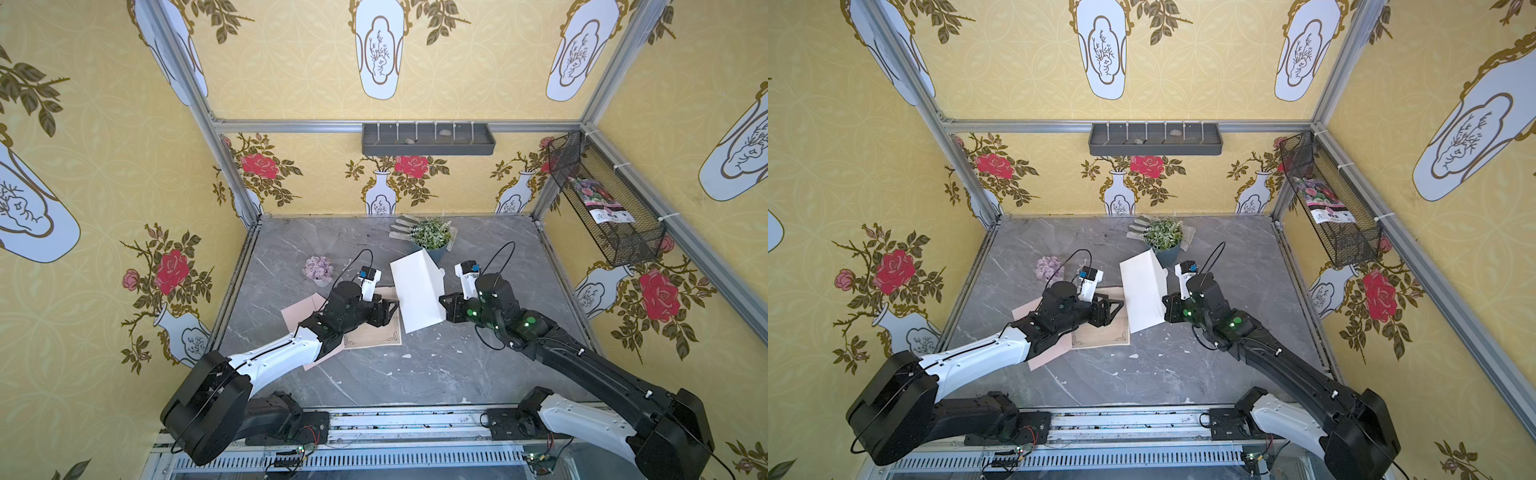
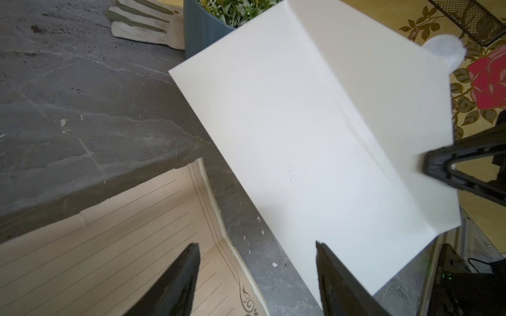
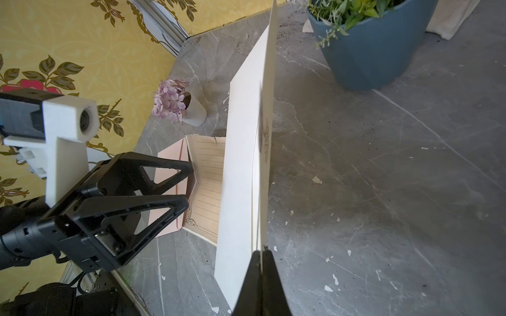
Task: Take the letter paper out of the envelope
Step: Pick up the envelope from the center of the board.
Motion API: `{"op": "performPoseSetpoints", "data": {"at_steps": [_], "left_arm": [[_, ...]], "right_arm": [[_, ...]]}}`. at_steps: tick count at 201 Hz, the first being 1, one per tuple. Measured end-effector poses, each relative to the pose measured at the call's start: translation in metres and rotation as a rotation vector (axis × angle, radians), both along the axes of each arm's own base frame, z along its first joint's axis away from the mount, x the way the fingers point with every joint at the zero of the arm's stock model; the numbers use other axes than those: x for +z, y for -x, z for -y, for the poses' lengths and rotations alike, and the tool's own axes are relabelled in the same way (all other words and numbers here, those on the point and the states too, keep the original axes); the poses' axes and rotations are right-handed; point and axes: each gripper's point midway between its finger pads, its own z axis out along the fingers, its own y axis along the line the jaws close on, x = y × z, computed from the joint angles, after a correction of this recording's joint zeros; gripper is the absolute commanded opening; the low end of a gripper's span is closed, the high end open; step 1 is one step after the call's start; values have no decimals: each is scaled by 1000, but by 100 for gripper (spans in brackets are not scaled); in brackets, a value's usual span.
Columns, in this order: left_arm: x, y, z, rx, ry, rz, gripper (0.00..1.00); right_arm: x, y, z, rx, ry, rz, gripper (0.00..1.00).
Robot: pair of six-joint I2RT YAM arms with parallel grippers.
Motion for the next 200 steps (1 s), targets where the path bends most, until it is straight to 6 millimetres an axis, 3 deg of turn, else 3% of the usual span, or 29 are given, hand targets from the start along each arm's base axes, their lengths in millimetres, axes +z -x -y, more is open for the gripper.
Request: {"op": "performPoseSetpoints", "data": {"at_steps": [200], "left_arm": [[11,3,4,-23,56,38,74]], "right_arm": [[26,25,-27,99,-50,64,0]]}}
